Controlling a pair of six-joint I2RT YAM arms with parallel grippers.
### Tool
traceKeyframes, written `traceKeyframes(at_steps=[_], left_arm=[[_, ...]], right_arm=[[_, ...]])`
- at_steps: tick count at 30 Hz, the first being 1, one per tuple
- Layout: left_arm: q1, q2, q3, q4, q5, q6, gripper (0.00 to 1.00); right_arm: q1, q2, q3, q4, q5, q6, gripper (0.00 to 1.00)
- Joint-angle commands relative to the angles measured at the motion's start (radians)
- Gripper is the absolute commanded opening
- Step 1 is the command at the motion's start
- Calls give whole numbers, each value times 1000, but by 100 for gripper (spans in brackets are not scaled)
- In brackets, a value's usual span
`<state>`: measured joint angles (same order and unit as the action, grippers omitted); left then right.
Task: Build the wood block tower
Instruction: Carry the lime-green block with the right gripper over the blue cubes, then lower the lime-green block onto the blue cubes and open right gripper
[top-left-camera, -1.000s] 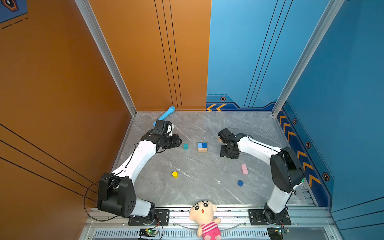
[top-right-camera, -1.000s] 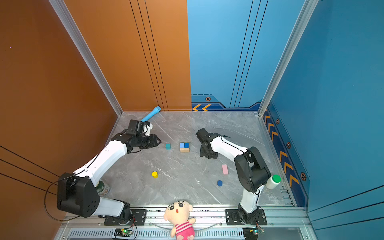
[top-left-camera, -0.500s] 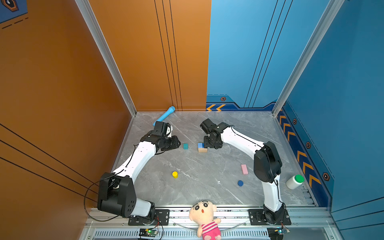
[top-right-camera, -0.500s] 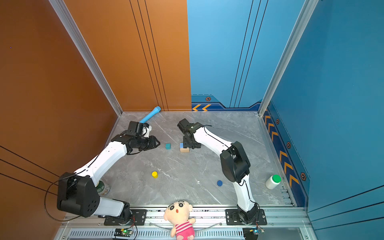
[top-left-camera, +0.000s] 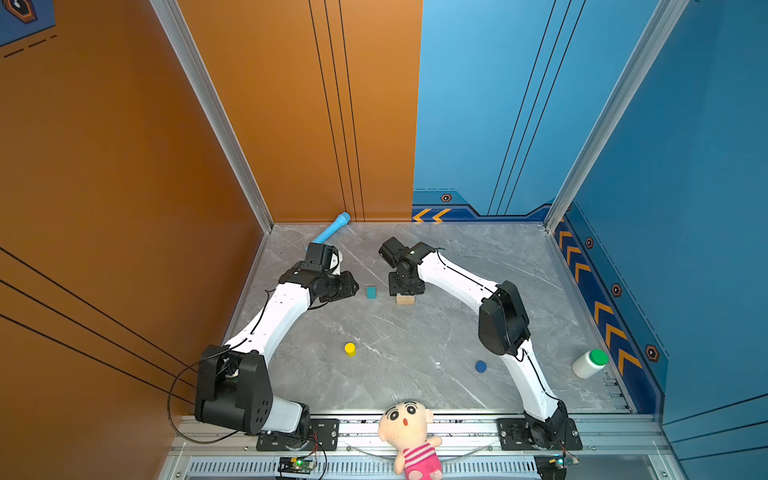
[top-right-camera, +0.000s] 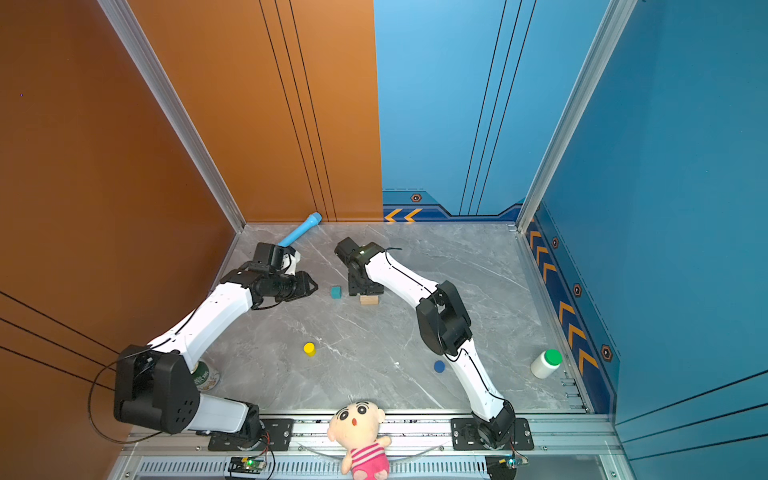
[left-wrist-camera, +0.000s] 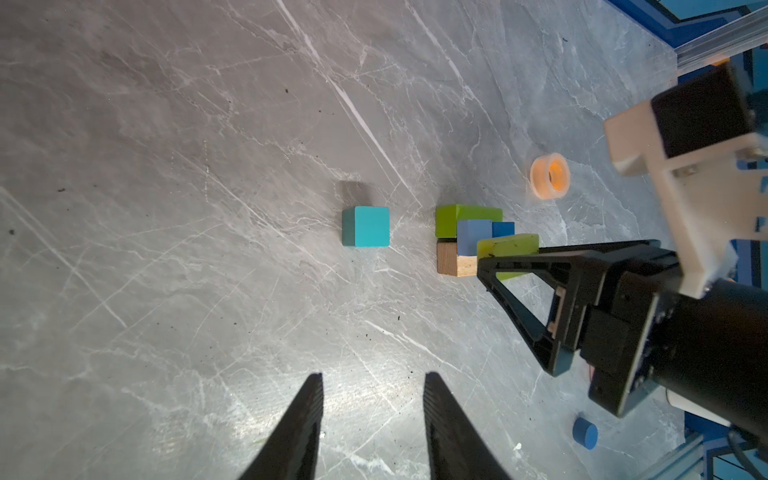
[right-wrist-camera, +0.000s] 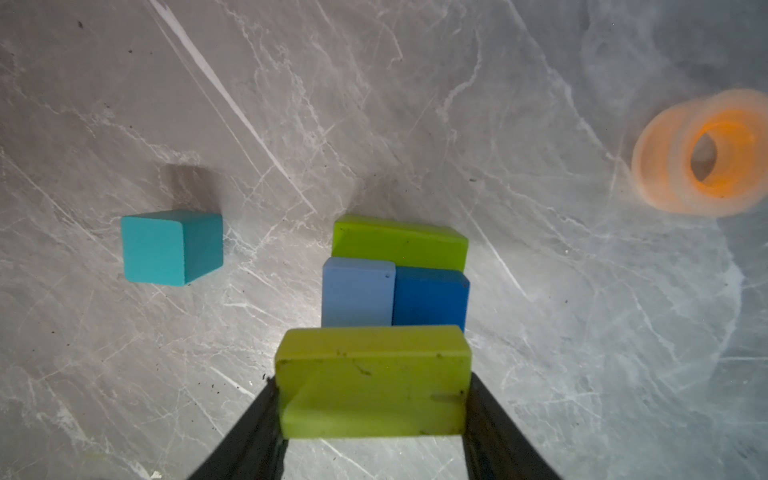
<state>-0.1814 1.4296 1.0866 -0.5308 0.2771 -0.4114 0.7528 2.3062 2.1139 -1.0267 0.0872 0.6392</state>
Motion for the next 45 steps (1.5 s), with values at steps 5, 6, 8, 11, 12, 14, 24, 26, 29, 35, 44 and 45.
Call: traceKeyframes(at_steps=[5,6,8,11,12,14,24,26,29,35,44,45], left_arm=[[13,-3,-7,-6,-4,3,42],[13,-4,-8,-5,-4,3,42],[14,-5,-9,-6,-4,2,42],[16,-3,-9,-6,-6,3,42],[15,-4,-8,-6,-6,2,42],[14,-3,-9,-6,-4,3,42],[17,-1,-9,-6,-4,4,42],[16,0,-10,-5,-4,3,42],[16,0,-10,-6,-4,3,42],[18,-1,-10,-6,-5,3,42],[18,0,-10,-6,-5,4,42],[18,0,-10,-6,-5,3,42]], right_arm=[[-13,31,71,-76,34,-15,50],[-13,37,77,-80,34,-15,50],[-16,47,90,-88,31,-15,50],[-15,60,101,-95,36,-13,50],[-18,64,102,-96,37,-12,50],[-18,67,102,-99,41,-7,50],[-22,78,109,-101,46,1,51],[-22,78,113,-100,46,2,51],[-24,85,121,-100,47,4,51],[-25,97,136,-100,43,8,52],[-25,103,136,-102,43,15,55],[-25,102,135,-102,41,15,55]])
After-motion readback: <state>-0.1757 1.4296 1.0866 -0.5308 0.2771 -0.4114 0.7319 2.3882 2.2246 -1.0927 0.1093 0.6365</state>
